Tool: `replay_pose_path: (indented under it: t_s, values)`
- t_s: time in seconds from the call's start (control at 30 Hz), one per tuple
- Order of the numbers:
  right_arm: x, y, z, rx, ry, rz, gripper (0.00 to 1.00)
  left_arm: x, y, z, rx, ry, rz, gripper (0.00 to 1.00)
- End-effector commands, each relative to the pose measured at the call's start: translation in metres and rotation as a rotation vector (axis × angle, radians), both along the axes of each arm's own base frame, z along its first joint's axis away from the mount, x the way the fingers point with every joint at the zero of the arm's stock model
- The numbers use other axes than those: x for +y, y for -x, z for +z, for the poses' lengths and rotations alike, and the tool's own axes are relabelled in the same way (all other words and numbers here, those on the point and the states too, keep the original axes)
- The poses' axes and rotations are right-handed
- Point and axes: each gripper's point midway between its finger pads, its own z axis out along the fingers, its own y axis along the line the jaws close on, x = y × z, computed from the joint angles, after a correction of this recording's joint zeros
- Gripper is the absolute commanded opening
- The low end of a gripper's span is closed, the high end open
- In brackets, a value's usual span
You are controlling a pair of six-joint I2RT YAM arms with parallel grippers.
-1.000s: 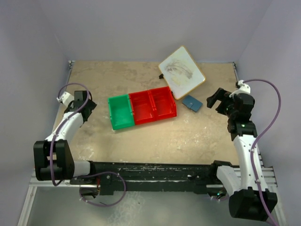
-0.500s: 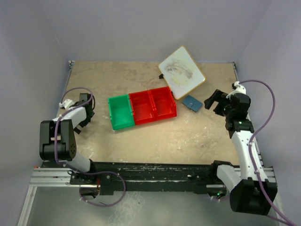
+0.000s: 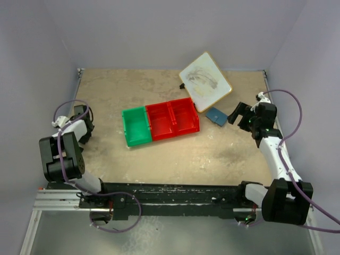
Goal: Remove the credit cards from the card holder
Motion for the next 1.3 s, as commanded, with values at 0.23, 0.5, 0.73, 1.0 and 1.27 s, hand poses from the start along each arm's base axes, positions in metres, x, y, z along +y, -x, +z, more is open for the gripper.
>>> replay_pose_path:
  t_s: [0.23,0.5,0.73,1.0,1.27]
  values:
    - [0.002,-0.013,0.029,-0.081,0.000,0.018,1.00,0.028,0.018,0.006,-0.033,0.014,0.163,0.99]
    - [-0.001,-0.053,0.033,-0.131,0.001,0.030,1.00,0.008,-0.015,0.047,-0.171,0.045,-0.029,0.99]
    - [0.005,-0.111,-0.013,0.018,-0.037,0.107,0.91,-0.002,-0.015,0.125,-0.367,-0.052,-0.126,1.00]
    - [0.019,-0.139,-0.061,0.145,0.040,0.243,0.80,-0.064,-0.051,0.162,-0.604,0.106,-0.496,1.00]
    - [0.036,-0.131,-0.101,0.245,0.104,0.288,0.76,-0.108,-0.071,0.179,-0.794,0.241,-0.692,0.98]
